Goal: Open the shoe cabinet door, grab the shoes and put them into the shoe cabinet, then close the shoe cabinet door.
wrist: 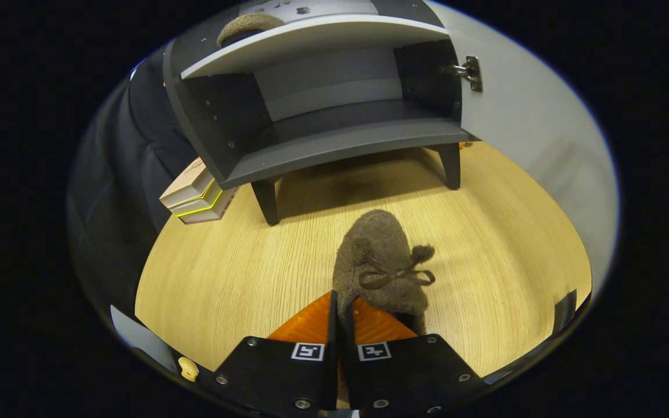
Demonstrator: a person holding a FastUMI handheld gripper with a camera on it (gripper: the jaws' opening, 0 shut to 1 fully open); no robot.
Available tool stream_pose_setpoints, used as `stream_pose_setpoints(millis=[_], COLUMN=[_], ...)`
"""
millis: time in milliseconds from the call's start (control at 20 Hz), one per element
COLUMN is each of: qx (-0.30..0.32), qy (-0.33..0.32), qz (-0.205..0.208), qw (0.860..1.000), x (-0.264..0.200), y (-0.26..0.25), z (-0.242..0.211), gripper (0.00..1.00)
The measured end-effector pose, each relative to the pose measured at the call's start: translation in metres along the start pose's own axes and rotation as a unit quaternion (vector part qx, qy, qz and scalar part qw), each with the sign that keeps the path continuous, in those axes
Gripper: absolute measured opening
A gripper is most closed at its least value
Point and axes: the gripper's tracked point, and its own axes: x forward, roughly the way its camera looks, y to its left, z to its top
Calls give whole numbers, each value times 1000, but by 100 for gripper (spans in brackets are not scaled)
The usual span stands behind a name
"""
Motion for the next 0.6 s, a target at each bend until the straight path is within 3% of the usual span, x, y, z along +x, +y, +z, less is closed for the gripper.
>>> stream_pose_setpoints(millis=[600], qx=[6], qy=[-68], qz=[19], qw=[998], x=[-82], y=[8], z=[50], gripper=[7])
